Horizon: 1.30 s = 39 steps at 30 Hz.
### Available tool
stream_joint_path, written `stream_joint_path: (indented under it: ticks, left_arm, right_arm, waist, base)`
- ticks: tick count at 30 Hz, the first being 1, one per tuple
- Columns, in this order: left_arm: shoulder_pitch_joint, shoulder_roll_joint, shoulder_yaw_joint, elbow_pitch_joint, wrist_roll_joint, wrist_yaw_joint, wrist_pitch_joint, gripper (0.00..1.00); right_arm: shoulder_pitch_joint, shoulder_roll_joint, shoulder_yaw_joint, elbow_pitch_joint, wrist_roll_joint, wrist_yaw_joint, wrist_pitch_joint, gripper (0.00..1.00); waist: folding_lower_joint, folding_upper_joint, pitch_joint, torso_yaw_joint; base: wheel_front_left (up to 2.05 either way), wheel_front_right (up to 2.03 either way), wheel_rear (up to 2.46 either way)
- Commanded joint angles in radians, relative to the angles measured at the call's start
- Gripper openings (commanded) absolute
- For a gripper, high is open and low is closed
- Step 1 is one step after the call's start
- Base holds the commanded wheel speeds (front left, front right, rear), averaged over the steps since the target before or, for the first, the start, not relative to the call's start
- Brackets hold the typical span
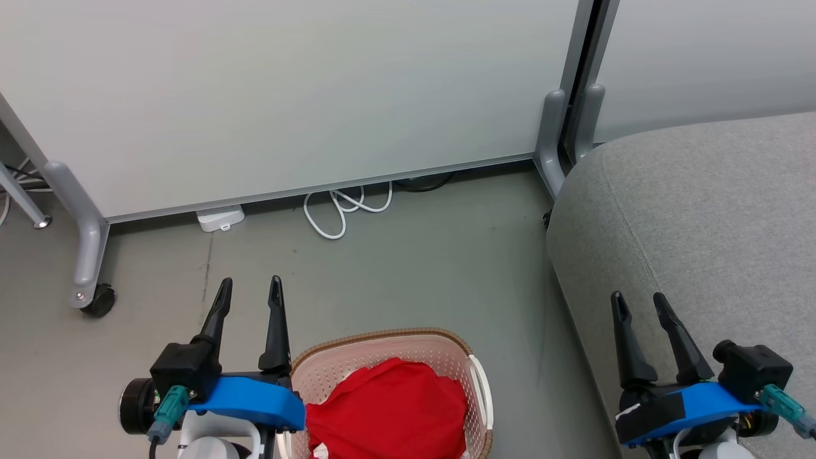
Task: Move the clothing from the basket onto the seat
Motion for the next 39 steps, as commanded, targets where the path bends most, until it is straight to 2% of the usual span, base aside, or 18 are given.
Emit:
stream_joint_path:
  ticks: [1, 28, 39]
  left_arm:
    - [-0.019, 0.002, -0.007, -0.008, 0.025, -0.005, -0.009, 1.00]
    - [-0.019, -0.014, -0.012, 0.008, 0.232, -0.016, -0.061, 1.00]
    - [-0.014, -0.024, 0.009, 0.021, 0.228, -0.032, -0.066, 1.00]
  right_arm:
    - [-0.019, -0.006, 0.003, -0.009, -0.027, 0.002, -0.010, 1.00]
    - [-0.021, -0.006, 0.027, -0.008, -0.229, 0.002, -0.060, 1.00]
    - [-0.021, -0.006, 0.032, -0.002, -0.240, 0.002, -0.066, 1.00]
  waist:
    - [0.0000, 0.0000, 0.000, 0.001]
    - [0.0000, 0.0000, 0.003, 0.005]
    - [0.0000, 0.0000, 0.001, 0.004]
  base:
    - [0.00, 0.00, 0.00]
    - [0.00, 0.00, 0.00]
    - [0.00, 0.00, 0.00]
